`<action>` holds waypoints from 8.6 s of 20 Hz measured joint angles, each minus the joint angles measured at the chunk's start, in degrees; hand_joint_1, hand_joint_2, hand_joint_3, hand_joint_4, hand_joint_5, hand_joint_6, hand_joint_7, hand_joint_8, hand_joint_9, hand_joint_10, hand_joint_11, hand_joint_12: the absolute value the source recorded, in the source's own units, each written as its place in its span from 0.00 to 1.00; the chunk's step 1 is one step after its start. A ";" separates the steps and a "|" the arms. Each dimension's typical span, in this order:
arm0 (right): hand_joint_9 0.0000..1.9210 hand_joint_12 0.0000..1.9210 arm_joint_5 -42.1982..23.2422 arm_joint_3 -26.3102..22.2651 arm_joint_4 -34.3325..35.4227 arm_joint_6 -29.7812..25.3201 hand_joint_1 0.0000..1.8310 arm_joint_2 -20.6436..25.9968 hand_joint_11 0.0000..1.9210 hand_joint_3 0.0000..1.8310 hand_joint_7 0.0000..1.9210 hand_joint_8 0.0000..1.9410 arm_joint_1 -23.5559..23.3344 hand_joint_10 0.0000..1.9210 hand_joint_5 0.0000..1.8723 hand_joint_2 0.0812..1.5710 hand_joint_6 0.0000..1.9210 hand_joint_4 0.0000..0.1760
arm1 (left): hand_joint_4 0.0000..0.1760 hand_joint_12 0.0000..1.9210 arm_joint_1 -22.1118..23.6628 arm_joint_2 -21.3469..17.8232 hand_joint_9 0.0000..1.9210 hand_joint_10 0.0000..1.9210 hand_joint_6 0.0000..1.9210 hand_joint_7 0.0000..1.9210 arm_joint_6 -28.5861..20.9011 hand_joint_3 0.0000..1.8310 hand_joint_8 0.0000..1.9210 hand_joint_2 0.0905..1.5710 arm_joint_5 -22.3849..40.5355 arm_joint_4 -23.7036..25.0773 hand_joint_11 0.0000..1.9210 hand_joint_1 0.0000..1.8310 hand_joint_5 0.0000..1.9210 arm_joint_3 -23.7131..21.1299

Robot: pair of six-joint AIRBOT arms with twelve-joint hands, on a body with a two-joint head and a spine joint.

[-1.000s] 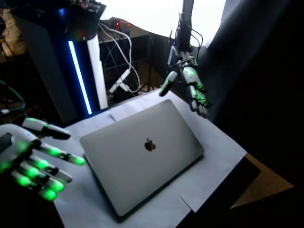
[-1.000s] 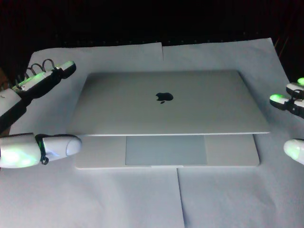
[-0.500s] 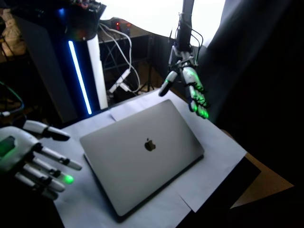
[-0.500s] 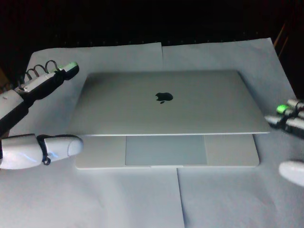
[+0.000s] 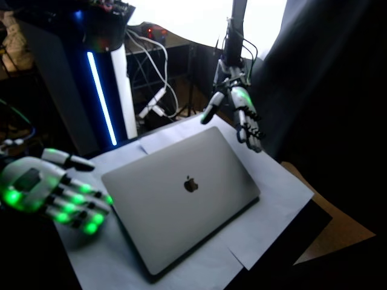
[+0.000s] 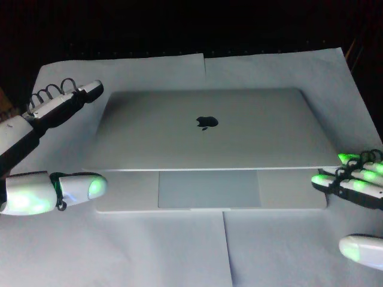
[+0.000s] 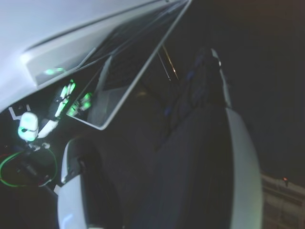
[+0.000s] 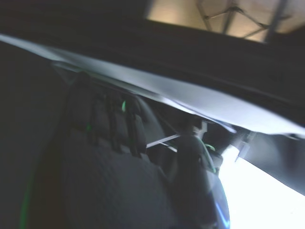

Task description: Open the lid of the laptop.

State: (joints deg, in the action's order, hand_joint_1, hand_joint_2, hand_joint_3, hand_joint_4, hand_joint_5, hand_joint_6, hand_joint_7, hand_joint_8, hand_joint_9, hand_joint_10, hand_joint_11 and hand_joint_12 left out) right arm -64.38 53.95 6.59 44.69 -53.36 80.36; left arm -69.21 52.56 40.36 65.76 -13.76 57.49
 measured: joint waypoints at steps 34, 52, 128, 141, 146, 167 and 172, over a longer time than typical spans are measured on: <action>0.01 0.01 8.70 5.86 -10.93 -1.60 0.00 -8.35 0.04 0.01 0.04 0.00 -11.28 0.00 0.08 0.87 0.00 0.01 | 0.85 0.00 0.17 1.36 0.00 0.00 0.00 0.00 -0.07 0.00 0.00 0.58 0.28 -0.52 0.00 0.35 0.00 0.37; 0.04 0.04 8.90 5.86 -10.97 -1.51 0.00 -8.57 0.05 0.00 0.06 0.00 -11.56 0.00 0.06 0.84 0.00 0.00 | 1.00 0.00 7.02 5.60 0.00 0.00 0.00 0.00 5.90 0.01 0.00 0.65 -12.79 1.18 0.00 0.41 0.00 4.46; 0.03 0.00 9.25 7.10 -17.75 -5.64 0.00 -9.03 0.01 0.00 0.06 0.00 -11.78 0.00 0.07 0.84 0.00 0.00 | 1.00 0.00 56.68 27.82 0.00 0.00 0.00 0.00 21.27 0.00 0.00 0.61 -52.98 0.42 0.00 0.37 0.00 48.13; 0.05 0.01 10.21 7.69 -18.67 -7.06 0.00 -9.99 0.03 0.00 0.08 0.01 -13.33 0.00 0.07 0.82 0.00 0.00 | 1.00 0.00 52.33 19.15 0.00 0.00 0.00 0.00 21.70 0.00 0.00 0.61 -44.44 -1.55 0.00 0.31 0.00 35.89; 0.01 0.00 10.19 7.69 -18.43 -7.39 0.00 -9.99 0.00 0.00 0.06 0.00 -13.33 0.00 0.06 0.82 0.00 0.00 | 1.00 0.00 47.47 11.39 0.00 0.00 0.00 0.00 18.51 0.00 0.00 0.59 -32.83 4.15 0.00 0.36 0.00 24.92; 0.07 0.01 -16.59 1.38 6.64 -4.37 0.00 -0.17 0.05 0.00 0.10 0.00 -4.90 0.00 0.10 0.78 0.00 0.00 | 0.83 0.00 4.28 -3.85 0.00 0.00 0.00 0.00 1.84 0.00 0.00 0.56 11.28 0.09 0.00 0.27 0.00 -0.83; 0.09 0.01 -28.52 -2.21 18.03 -2.62 0.00 2.34 0.08 0.01 0.11 0.00 0.74 0.00 0.13 0.87 0.00 0.00 | 1.00 0.00 -1.99 -5.29 0.00 0.00 0.00 0.01 0.74 0.01 0.00 0.60 17.70 -4.61 0.00 0.20 0.00 -3.21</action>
State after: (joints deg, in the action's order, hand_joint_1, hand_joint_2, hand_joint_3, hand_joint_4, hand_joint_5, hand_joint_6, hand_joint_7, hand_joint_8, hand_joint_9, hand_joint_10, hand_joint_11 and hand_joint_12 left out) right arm -92.90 51.75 24.62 42.06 -51.03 81.10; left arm -71.20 47.27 41.10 83.46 -18.37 54.28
